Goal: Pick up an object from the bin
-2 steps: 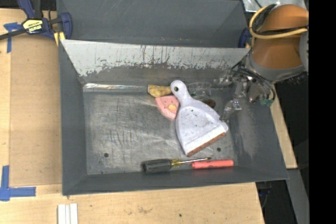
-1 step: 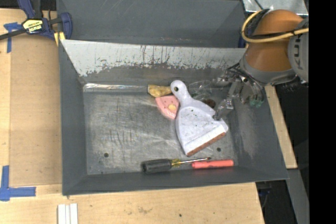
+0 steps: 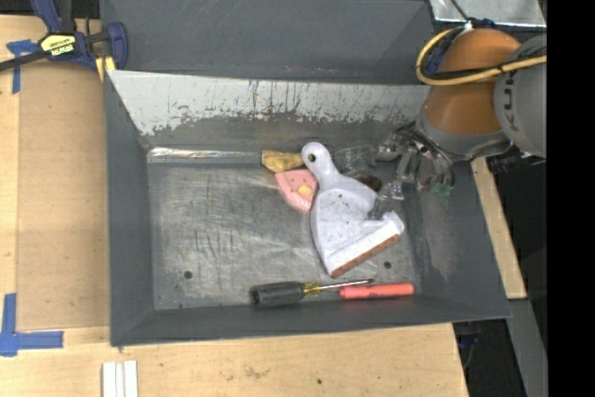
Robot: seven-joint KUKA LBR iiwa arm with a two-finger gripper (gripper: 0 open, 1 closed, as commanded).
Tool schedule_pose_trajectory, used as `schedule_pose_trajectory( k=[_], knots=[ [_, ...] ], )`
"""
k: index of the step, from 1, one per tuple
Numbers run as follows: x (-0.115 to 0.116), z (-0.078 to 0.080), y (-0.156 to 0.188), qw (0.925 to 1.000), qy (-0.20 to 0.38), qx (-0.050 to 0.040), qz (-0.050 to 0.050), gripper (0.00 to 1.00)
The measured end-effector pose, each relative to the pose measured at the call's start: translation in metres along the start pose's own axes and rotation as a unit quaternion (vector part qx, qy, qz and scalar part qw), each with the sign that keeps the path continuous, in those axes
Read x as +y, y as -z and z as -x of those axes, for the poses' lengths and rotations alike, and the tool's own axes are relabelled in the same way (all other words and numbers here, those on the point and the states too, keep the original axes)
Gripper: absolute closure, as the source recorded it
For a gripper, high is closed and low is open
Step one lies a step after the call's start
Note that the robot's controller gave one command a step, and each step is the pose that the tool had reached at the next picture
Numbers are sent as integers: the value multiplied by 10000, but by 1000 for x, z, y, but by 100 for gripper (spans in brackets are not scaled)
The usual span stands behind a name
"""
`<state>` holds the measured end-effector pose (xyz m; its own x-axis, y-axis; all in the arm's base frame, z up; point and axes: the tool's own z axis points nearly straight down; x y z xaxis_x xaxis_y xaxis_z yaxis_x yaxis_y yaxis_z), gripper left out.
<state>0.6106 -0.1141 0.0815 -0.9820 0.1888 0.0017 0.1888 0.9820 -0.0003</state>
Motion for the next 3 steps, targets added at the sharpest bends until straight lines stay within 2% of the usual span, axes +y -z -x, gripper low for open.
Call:
schedule_pose_trajectory(
  k=[1, 2, 3],
  knots=[
    [4, 1, 17, 9982, 593, -43, 1, 0],
    [9, 10, -4, 9903, -1387, 30, 6, 0],
    [7, 7, -4, 9999, -29, -119, 9, 100]
  ],
)
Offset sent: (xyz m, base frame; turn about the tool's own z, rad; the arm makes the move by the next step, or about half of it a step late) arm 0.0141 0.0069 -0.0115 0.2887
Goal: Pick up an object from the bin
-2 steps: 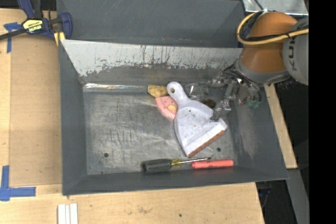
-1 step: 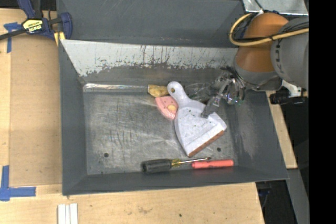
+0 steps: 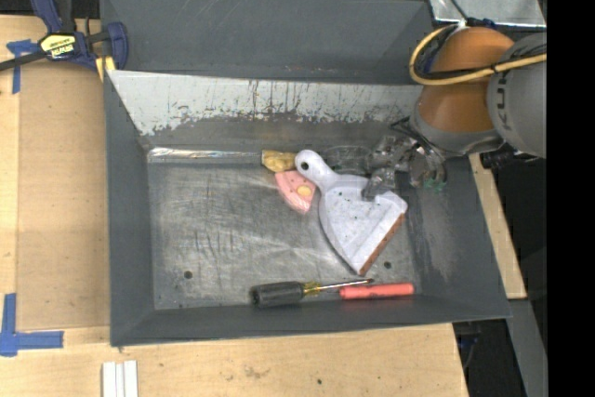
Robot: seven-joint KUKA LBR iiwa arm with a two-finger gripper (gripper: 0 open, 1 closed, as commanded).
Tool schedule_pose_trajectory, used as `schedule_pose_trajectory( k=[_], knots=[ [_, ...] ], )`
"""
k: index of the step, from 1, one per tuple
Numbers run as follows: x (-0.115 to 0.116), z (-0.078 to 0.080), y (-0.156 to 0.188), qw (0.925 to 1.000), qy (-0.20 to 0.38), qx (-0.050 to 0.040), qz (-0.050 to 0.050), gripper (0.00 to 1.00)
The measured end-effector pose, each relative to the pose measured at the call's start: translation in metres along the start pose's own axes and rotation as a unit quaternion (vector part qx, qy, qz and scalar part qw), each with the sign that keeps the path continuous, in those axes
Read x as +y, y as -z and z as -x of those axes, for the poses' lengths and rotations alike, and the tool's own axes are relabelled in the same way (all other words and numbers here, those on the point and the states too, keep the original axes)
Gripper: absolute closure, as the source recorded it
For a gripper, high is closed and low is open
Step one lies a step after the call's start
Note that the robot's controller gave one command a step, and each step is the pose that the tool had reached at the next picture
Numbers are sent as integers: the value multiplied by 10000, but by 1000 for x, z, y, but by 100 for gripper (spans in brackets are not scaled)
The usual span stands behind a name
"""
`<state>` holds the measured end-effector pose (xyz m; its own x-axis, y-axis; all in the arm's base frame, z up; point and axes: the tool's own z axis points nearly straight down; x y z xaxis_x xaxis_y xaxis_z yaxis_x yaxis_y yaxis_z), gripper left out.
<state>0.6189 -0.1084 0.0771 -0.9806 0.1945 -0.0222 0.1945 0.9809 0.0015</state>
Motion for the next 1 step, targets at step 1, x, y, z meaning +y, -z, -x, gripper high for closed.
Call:
schedule_pose_trajectory(
  k=[1],
  knots=[
    [0, 0, 0, 10000, 1, 0, -1, 100]
  ],
)
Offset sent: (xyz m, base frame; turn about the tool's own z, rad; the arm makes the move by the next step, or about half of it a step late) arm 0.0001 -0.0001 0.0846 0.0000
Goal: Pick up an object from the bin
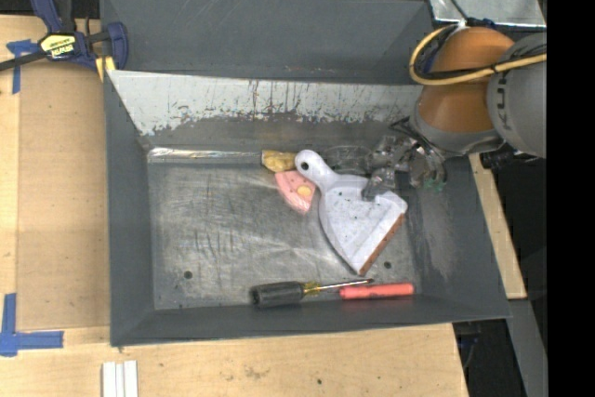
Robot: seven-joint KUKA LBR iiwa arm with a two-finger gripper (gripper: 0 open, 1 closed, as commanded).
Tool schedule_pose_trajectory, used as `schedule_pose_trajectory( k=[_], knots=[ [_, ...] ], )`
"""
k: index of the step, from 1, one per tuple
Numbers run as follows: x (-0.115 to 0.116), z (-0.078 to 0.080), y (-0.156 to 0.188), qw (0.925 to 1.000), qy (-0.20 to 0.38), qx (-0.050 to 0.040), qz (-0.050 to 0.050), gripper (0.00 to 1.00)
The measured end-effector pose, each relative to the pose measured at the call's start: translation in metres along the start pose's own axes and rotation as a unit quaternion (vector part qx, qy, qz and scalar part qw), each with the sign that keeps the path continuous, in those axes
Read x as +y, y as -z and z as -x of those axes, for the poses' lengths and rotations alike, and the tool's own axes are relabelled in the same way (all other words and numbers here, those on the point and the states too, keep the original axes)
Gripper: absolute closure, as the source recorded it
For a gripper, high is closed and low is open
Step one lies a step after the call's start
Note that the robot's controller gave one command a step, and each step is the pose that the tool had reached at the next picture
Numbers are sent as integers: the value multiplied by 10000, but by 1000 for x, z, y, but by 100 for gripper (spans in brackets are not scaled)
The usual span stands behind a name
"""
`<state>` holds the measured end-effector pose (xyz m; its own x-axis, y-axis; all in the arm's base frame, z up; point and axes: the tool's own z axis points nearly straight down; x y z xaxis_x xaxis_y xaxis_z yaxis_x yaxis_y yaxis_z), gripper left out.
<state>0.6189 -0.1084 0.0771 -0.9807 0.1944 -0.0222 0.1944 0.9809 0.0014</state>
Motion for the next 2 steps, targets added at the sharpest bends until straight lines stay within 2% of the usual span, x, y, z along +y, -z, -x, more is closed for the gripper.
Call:
schedule_pose_trajectory(
  k=[1, 2],
  knots=[
    [0, -2, 4, 10000, 3, 40, 1, 100],
    [0, -4, 21, 9999, 6, 116, -3, 100]
  ],
)
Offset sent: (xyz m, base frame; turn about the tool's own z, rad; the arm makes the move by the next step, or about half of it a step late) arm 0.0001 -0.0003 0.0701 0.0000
